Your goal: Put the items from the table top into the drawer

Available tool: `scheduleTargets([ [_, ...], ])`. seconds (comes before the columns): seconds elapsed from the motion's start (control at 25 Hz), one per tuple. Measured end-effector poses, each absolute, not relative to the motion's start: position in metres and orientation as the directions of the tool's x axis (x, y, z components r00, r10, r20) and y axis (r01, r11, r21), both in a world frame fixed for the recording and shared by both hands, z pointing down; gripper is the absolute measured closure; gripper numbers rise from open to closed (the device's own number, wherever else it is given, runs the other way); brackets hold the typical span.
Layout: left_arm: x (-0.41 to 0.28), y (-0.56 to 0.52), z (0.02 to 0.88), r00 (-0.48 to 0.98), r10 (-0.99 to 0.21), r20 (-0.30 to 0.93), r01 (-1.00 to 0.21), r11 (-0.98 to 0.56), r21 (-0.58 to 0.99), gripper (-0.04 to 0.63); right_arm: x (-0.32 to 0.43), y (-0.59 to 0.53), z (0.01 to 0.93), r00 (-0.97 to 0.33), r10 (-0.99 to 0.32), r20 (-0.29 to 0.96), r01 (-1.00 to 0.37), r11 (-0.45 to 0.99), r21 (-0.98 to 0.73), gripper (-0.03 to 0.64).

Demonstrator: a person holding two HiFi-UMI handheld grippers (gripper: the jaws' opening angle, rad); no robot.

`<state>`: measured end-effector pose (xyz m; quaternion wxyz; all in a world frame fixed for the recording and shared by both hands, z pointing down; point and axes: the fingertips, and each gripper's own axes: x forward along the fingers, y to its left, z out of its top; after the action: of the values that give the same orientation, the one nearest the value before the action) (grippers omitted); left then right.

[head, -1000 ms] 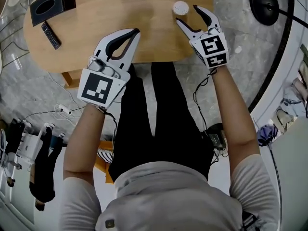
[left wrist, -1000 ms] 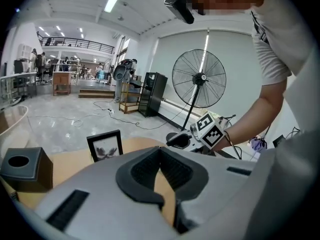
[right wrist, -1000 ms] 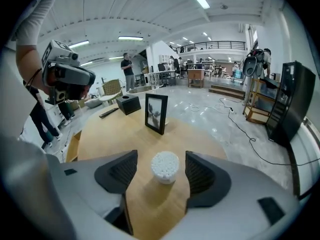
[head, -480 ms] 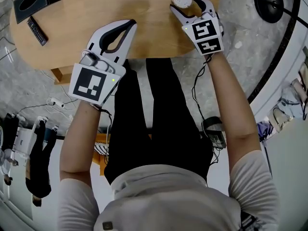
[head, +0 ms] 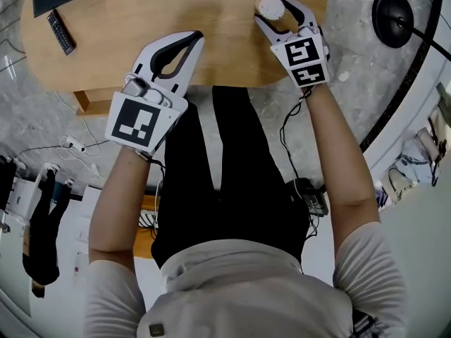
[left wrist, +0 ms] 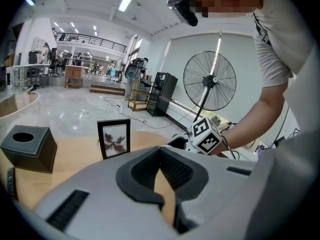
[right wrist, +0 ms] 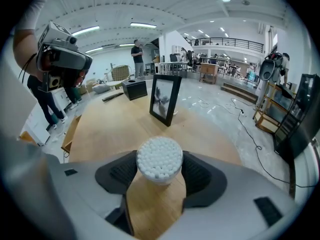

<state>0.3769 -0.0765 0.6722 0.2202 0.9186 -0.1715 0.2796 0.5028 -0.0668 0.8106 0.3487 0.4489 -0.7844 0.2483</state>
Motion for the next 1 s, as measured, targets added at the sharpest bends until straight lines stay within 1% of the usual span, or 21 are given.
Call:
scheduleTargets([
  [0.24, 0.334, -0.086, 0.648, 0.758, -0.295, 0.581, -0.532, -0.796, 0.289, 0.586, 0.461, -0.075, 0.788, -0.409, -0.499, 0.764, -0.826, 0.558, -0.078, 0.330],
  [0.4, 0.286, -0.089, 0.631, 0.720, -0.397, 0.569, -0.622, -0.734, 0.274, 0.586, 0.413, -0.081, 0.777, -0.467, -0.449, 0.762, -0.755, 0.650, -0.079, 0.330],
  [0.52, 0.249, -0.085, 0.620, 0.704, -0.474, 0.529, -0.668, -0.696, 0.265, 0.586, 0.375, -0.082, 0.767, -0.498, -0.415, 0.762, -0.703, 0.708, -0.074, 0.330],
  [1.0, 0.082, -0.040, 0.625, 0.602, -0.594, 0.534, -0.789, -0.546, 0.282, 0.586, 0.186, -0.066, 0.744, -0.591, -0.296, 0.751, -0.532, 0.843, -0.086, 0.330],
])
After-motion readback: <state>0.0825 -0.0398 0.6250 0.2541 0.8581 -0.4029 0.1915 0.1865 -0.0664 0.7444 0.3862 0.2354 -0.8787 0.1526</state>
